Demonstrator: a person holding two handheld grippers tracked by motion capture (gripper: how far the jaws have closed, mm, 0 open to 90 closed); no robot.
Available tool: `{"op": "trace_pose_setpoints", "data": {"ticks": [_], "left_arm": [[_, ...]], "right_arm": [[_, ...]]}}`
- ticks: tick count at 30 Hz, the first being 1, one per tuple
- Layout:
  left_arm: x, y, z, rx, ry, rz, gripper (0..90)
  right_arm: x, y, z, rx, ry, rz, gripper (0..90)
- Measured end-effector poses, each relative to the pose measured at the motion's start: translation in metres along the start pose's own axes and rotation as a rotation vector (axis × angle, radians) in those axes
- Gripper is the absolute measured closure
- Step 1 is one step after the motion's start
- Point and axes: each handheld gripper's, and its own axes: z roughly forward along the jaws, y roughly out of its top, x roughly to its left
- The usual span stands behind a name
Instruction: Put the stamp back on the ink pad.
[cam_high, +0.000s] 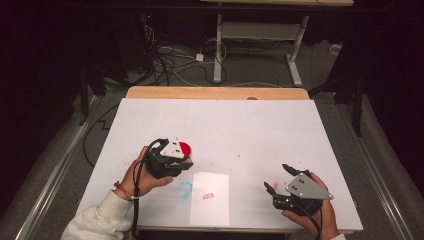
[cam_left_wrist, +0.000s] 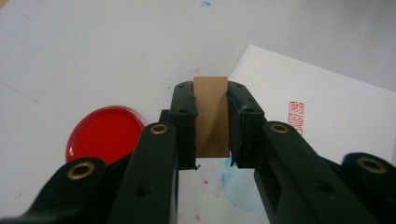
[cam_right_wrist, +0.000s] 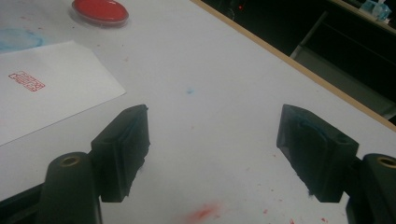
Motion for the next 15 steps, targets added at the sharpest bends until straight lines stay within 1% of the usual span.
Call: {"op": "trace_pose_setpoints", "data": {"ticks": [1,5,7,8,11,13,15], "left_arm": [[0.002,-0.001,0.0,0.001,0.001,-0.008,73.5],[0.011,-0.004,0.001,0.019,0.018,-0.02,73.4],[0.016,-0.004,0.003,0.019,0.019,-0.036,73.4],[0.019,-0.004,0.005,0.027,0.026,-0.039,73.4],[0.028,-0.006,0.009,0.032,0.028,-0.069,73.3],[0.035,-0.009,0.013,0.046,0.025,-0.082,73.3],[0.041,-0.011,0.017,0.056,0.031,-0.101,73.3]], "right_arm": [[0.001,0.0,-0.001,0.0,-0.001,0.001,25.7],[0.002,0.0,0.0,0.003,0.003,-0.008,25.7],[0.002,0.0,0.0,0.003,0.005,-0.005,25.7],[0.002,0.0,0.0,0.004,0.004,-0.006,25.7],[0.002,0.0,0.002,0.006,0.008,-0.008,25.7],[0.003,0.0,0.003,0.009,0.011,-0.008,25.7],[0.003,0.0,0.003,0.01,0.016,-0.012,25.7]]}}
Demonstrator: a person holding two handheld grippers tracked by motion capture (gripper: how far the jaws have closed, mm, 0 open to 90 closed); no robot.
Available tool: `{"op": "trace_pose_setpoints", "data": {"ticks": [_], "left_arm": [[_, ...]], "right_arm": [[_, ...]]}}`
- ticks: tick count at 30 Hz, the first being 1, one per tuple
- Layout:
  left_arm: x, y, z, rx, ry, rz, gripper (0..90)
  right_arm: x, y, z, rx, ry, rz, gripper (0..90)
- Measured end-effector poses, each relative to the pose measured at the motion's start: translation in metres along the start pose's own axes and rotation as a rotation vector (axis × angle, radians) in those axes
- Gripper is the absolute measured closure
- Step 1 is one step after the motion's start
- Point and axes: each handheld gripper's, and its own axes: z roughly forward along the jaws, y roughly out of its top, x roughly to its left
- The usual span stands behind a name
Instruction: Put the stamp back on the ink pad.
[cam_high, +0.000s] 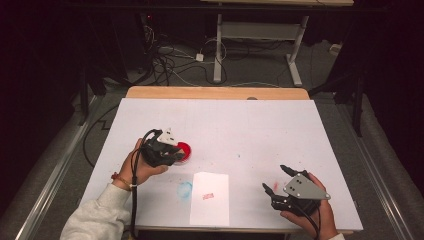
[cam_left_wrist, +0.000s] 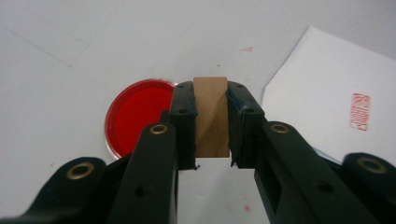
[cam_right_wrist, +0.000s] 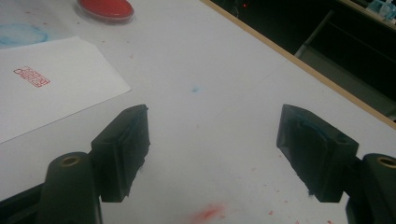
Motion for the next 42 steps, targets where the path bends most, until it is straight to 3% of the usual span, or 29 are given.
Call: {"op": "trace_pose_setpoints", "data": {"ticks": [11,22,37,42], "left_arm": [[0.022,0.001,0.025,0.056,-0.006,-0.049,73.3],[0.027,0.004,0.041,0.108,0.011,-0.051,73.1],[0.03,0.002,0.043,0.1,0.009,-0.071,69.3],[0.029,0.002,0.038,0.075,0.026,-0.078,66.3]], "right_arm": [[0.001,-0.001,0.002,0.01,0.005,-0.007,25.7],[0.002,-0.002,0.002,0.018,0.008,-0.007,25.7],[0.003,-0.002,0.003,0.02,0.014,-0.013,25.7],[0.003,-0.002,0.002,0.018,0.013,-0.012,25.7]]}}
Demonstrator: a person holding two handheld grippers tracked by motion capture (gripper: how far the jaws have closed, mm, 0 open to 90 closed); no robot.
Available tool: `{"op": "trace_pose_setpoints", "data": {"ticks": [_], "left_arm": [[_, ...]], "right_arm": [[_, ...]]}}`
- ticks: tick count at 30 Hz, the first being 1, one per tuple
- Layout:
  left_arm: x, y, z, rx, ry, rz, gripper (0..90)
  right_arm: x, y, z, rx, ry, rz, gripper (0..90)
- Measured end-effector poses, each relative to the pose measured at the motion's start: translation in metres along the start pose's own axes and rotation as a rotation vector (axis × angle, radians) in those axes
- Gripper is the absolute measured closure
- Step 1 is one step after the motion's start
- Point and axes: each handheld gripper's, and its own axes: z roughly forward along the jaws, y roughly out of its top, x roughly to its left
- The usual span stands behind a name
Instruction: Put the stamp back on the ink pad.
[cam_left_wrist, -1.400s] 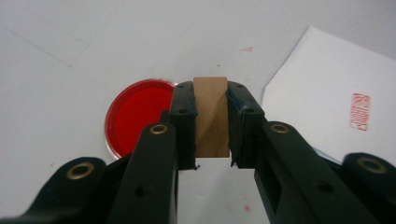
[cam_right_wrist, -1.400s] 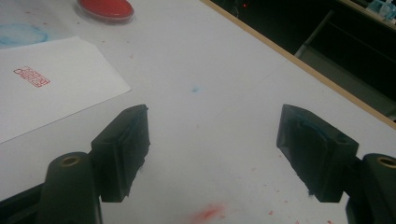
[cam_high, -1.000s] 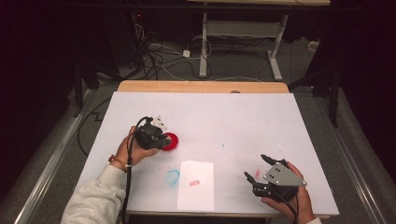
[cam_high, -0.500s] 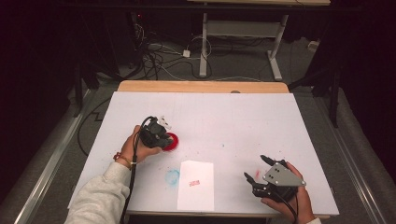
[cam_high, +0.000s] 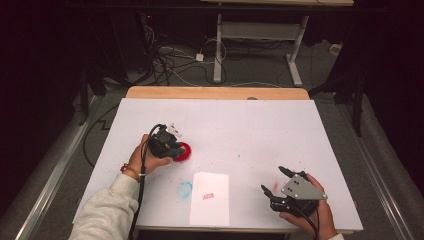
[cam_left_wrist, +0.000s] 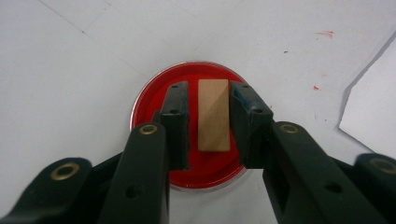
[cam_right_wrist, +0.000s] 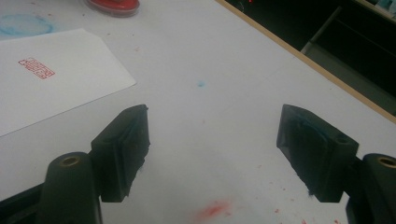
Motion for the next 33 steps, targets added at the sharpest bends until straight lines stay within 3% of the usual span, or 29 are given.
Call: {"op": "trace_pose_setpoints", "data": {"ticks": [13,21,33], "left_arm": [[-0.006,-0.001,-0.017,-0.09,0.03,0.031,53.7],[-0.013,-0.001,-0.027,-0.197,0.071,0.028,43.2],[-0.027,-0.004,-0.036,-0.328,0.102,0.091,24.7]], "right_arm": [[0.0,0.001,-0.001,-0.004,-0.001,0.001,25.7],[0.001,0.001,-0.001,-0.009,0.002,-0.001,25.7],[0.0,0.002,-0.003,-0.014,-0.001,-0.001,25.7]]}}
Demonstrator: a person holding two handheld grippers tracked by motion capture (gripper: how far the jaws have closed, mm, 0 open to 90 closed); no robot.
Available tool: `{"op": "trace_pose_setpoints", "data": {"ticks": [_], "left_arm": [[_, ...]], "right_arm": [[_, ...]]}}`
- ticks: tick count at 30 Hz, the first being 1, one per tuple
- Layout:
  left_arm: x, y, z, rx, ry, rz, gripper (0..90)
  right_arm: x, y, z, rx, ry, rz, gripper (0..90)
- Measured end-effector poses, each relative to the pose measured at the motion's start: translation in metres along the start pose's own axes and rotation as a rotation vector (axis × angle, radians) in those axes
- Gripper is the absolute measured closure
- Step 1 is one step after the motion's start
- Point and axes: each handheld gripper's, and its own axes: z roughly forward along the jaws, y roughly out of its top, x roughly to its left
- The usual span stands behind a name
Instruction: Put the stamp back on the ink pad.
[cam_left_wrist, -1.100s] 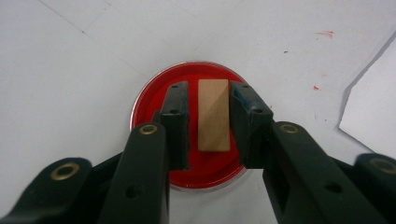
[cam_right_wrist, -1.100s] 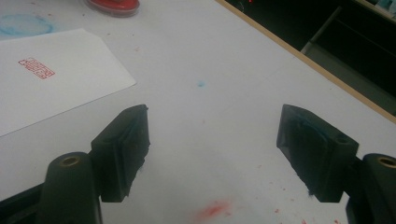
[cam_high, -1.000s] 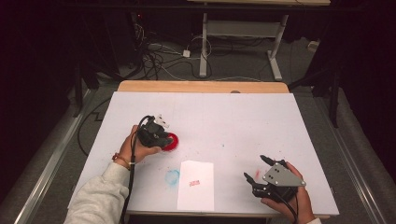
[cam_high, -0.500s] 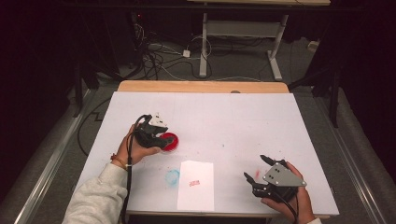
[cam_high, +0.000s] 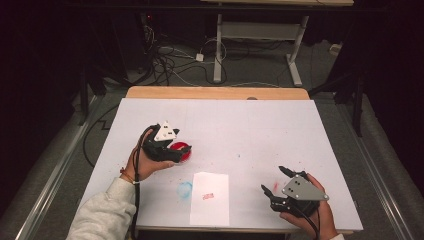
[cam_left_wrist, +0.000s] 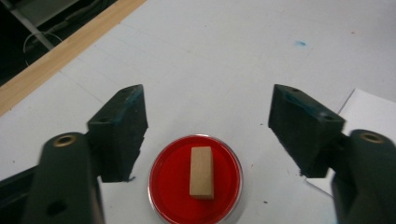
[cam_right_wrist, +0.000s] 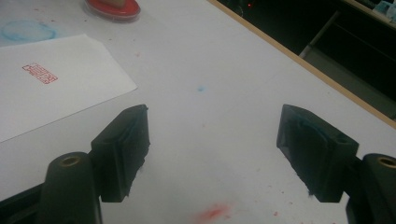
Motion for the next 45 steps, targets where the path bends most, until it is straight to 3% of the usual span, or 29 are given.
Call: {"op": "trace_pose_setpoints", "data": {"ticks": [10,25,45], "left_arm": [[-0.016,-0.001,-0.011,-0.13,0.046,0.053,18.4],[-0.042,-0.004,-0.025,-0.165,0.119,0.144,18.3],[-0.057,-0.025,-0.04,-0.196,0.14,0.145,18.3]], "right_arm": [[-0.001,0.0,-0.001,-0.009,-0.005,0.004,25.7],[-0.003,0.001,-0.003,-0.022,-0.016,0.008,25.7],[-0.004,0.0,-0.004,-0.023,-0.027,0.013,25.7]]}}
